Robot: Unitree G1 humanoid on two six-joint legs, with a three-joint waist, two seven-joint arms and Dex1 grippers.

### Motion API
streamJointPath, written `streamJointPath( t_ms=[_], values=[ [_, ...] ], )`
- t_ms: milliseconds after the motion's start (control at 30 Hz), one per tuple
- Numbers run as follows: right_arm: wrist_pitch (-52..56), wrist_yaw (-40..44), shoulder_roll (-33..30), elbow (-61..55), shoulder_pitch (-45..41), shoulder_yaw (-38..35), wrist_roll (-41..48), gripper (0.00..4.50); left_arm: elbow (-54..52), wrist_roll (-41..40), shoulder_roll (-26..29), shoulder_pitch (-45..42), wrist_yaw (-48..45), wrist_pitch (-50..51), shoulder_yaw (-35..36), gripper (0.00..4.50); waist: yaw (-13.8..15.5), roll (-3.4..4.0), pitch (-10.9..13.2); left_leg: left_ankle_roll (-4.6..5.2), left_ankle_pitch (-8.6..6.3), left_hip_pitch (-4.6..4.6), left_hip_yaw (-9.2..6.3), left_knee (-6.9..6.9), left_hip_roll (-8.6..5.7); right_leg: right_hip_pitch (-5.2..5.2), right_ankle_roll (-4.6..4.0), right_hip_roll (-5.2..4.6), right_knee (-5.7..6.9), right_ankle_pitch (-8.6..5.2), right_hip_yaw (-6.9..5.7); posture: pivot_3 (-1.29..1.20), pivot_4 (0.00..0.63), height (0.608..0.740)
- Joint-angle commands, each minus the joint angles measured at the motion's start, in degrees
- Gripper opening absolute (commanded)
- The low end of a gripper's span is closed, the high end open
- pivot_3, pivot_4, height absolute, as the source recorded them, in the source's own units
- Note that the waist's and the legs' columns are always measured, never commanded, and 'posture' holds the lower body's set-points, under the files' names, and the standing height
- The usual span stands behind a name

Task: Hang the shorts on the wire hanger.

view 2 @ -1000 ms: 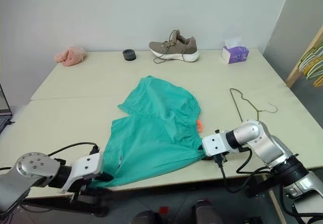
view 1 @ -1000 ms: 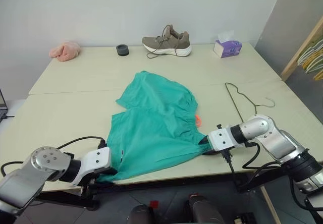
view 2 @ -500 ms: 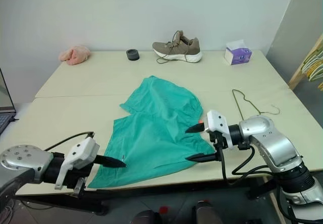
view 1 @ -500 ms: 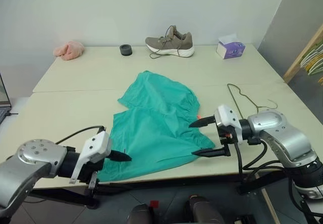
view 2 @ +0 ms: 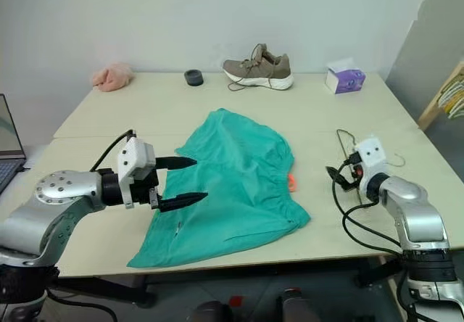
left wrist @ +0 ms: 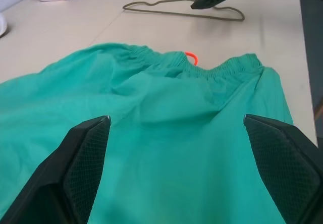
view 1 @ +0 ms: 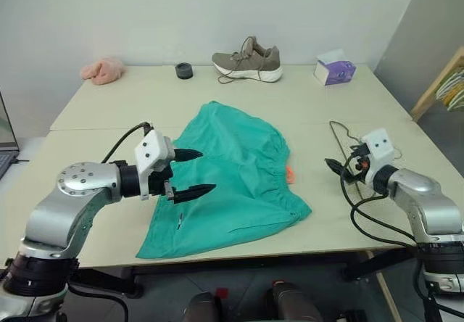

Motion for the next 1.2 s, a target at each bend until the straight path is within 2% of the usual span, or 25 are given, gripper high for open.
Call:
streamJointPath(
  t_ms=[33, 233, 367, 400, 467, 533, 700, 833, 1000, 1067, 1200],
  values=[
    [-1.2, -5.6, 0.4, 5.2, -2.8, -3.0, -2.1, 4.5, 0.3, -0.5, -0.5, -5.1, -3.6, -0.9, -2.4, 4.46, -0.7, 0.0, 0.0, 0.0, 0.0, 0.01, -0.02, 0.0, 0.0, 0.01, 0.0, 0.0, 0.01, 0.0, -0.01, -0.14, 0.087, 0.74],
    [-2.9, -7.7, 0.5, 14.3, -6.6, -2.2, -4.4, 4.5, 4.0, 1.5, -0.4, -9.8, -7.8, -3.0, -5.0, 4.46, -2.5, 0.07, 0.0, 0.0, 0.0, 0.0, -0.03, -0.07, 0.0, 0.0, 0.02, 0.05, -0.02, -0.02, 0.03, -0.14, 0.088, 0.74],
    [-6.5, -4.7, -0.1, 25.9, -11.8, 2.0, -7.8, 4.5, 6.3, 2.5, -1.4, -12.7, -8.9, -4.0, -6.0, 4.46, -3.1, 0.06, 0.0, 0.0, 0.0, -0.01, -0.04, -0.06, -0.01, 0.0, 0.1, 0.03, -0.03, -0.07, 0.04, -0.14, 0.09, 0.74],
    [-6.8, -3.6, -0.3, 28.5, -13.2, 2.9, -8.3, 4.33, 6.4, 2.6, -1.5, -12.9, -9.2, -4.2, -6.2, 4.49, -3.4, 0.06, 0.0, 0.0, 0.0, -0.01, -0.04, -0.06, -0.01, 0.0, 0.25, 0.02, -0.03, -0.16, 0.04, -0.14, 0.09, 0.74],
    [-6.5, -1.5, -0.5, 32.8, -15.5, 4.1, -8.8, 3.88, 6.5, 2.9, -1.8, -13.2, -9.4, -4.4, -6.4, 4.5, -3.9, 0.06, 0.0, 0.01, 0.0, 0.01, -0.06, -0.06, 0.0, 0.05, 0.26, 0.01, -0.06, -0.16, 0.04, -0.14, 0.091, 0.74],
    [-5.4, 0.3, -0.7, 38.0, -17.9, 4.9, -9.4, 3.23, 6.6, 3.3, -1.9, -13.3, -9.6, -4.9, -6.5, 4.5, -4.1, 0.06, 0.0, 0.01, 0.0, 0.01, -0.08, -0.06, 0.01, 0.05, 0.23, 0.02, -0.06, -0.14, 0.03, -0.14, 0.091, 0.74],
    [-1.6, 1.5, -1.0, 50.7, -22.6, 4.6, -9.3, 1.4, 6.9, 4.0, -2.2, -13.3, -9.7, -5.4, -6.4, 4.5, -4.0, -0.13, -0.1, 0.0, 0.0, 0.12, -0.11, -0.06, 0.01, 0.21, 0.23, 0.0, -0.1, -0.14, -0.01, -0.13, 0.092, 0.74],
    [-1.2, -0.7, -0.6, 55.9, -24.1, 3.5, -9.2, 0.05, 7.0, 4.6, -2.4, -13.1, -9.5, -5.9, -6.3, 4.5, -3.3, -0.67, -0.5, 0.01, -0.01, 0.23, -0.18, -0.05, -0.02, 0.41, 0.24, -0.08, -0.16, -0.15, -0.1, -0.12, 0.093, 0.74],
    [-4.8, -3.7, 0.3, 55.8, -23.8, 2.6, -9.7, 0.02, 7.4, 5.0, -2.3, -12.7, -9.4, -6.5, -6.1, 4.5, -2.7, -1.15, -0.8, 0.01, -0.01, 0.29, -0.16, -0.06, -0.02, 0.47, 0.24, -0.1, -0.18, -0.15, -0.08, -0.12, 0.094, 0.74],
    [-9.8, -3.6, 0.0, 53.6, -23.3, 4.1, -11.2, 0.02, 8.1, 5.6, -2.3, -12.8, -8.9, -7.0, -5.9, 4.5, -2.5, -1.25, -0.9, 0.01, -0.01, 0.31, -0.15, -0.06, -0.02, 0.48, 0.24, -0.11, -0.18, -0.15, -0.07, -0.12, 0.093, 0.74],
    [-15.8, -3.8, -1.2, 47.3, -23.6, 3.7, -11.6, 0.02, 11.5, 7.6, -3.4, -14.3, -5.6, -8.3, -5.2, 4.5, -2.4, -0.95, -0.7, 0.01, -0.02, 0.3, -0.1, -0.05, -0.05, 0.45, 0.26, -0.14, -0.17, -0.14, -0.02, -0.13, 0.093, 0.74]
  ],
)
